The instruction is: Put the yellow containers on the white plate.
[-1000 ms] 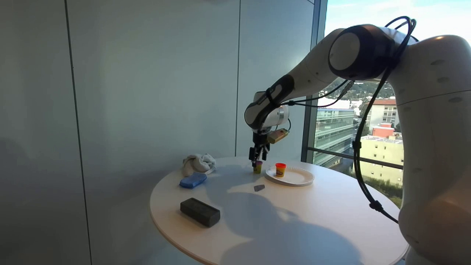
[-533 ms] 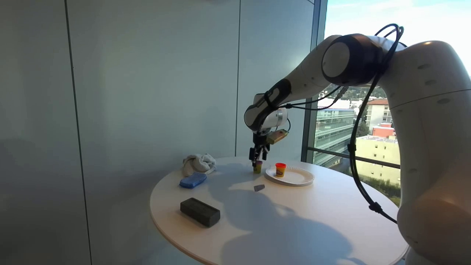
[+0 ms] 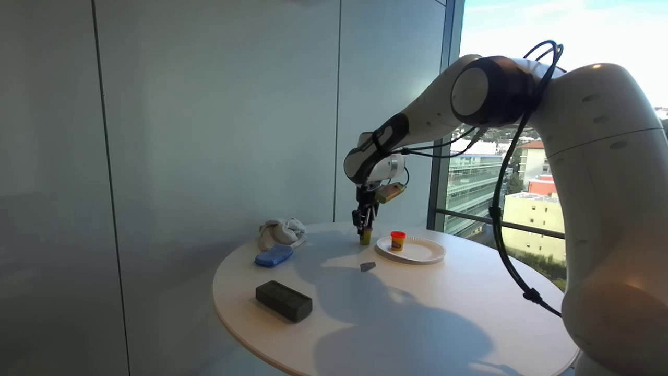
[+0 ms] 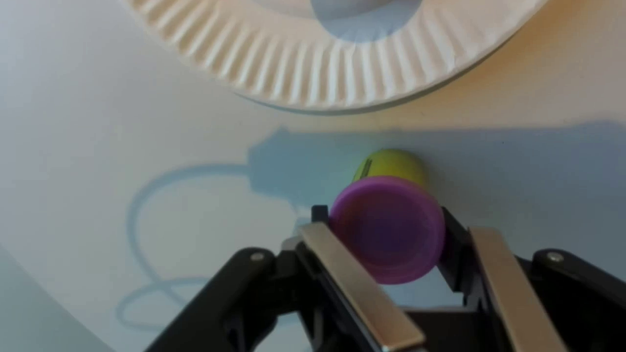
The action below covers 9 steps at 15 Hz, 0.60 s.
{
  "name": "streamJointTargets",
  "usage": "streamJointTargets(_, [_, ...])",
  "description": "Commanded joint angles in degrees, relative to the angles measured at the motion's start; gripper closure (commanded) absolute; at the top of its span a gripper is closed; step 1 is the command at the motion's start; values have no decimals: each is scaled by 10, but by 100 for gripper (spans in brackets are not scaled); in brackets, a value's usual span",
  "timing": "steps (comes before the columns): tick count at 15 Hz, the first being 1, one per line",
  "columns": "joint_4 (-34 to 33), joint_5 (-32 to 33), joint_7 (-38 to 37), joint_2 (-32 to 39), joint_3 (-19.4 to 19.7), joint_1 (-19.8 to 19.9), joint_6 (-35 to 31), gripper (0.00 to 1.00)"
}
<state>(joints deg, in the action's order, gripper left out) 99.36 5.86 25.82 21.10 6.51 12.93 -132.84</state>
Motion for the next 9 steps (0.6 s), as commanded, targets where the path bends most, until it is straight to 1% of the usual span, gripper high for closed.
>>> streamJointTargets(1, [-25, -15, 18, 8, -11, 9, 15, 72])
streamJointTargets(5, [-12, -4, 4, -16, -4, 7, 14, 72])
streamJointTargets(9, [9, 31, -24, -72, 21, 2, 37, 72])
